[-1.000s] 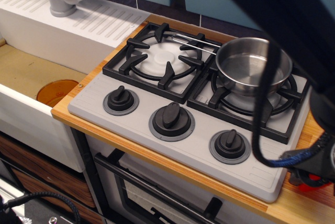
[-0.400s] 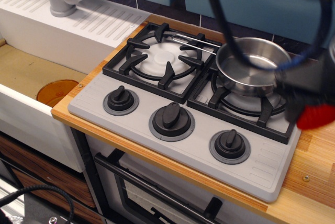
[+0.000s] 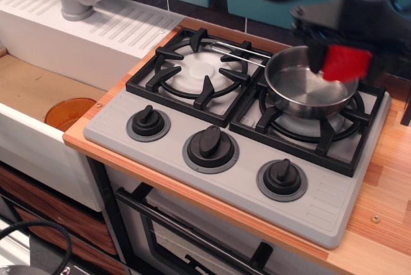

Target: Put pot or pan on stove and put strawberry in pot or pan

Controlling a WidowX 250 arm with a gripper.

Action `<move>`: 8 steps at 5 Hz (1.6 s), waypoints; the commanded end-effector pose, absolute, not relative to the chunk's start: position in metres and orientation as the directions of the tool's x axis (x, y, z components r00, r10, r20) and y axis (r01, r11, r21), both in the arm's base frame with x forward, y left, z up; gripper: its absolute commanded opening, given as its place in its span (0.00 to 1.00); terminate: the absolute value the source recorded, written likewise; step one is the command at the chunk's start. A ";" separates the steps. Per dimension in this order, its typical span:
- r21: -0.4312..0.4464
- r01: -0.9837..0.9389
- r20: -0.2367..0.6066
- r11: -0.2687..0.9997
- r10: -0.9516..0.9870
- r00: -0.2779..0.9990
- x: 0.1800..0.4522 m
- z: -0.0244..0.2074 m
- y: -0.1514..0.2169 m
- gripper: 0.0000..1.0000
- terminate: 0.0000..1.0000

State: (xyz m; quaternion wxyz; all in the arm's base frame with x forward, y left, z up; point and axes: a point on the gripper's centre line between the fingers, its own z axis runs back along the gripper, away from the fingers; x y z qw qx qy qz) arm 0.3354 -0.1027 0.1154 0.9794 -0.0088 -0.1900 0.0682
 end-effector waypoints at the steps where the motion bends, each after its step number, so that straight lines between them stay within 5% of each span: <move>1: -0.061 -0.074 0.414 0.995 0.092 0.906 0.368 0.116 -0.066 0.00 0.00; 2: -0.068 -0.067 0.411 0.995 0.089 0.907 0.367 0.114 -0.065 1.00 0.00; 6: -0.026 -0.126 0.352 0.992 0.127 0.927 0.352 0.148 -0.091 1.00 0.00; 8: -0.043 -0.042 0.339 0.998 0.054 0.939 0.356 0.150 -0.064 1.00 0.00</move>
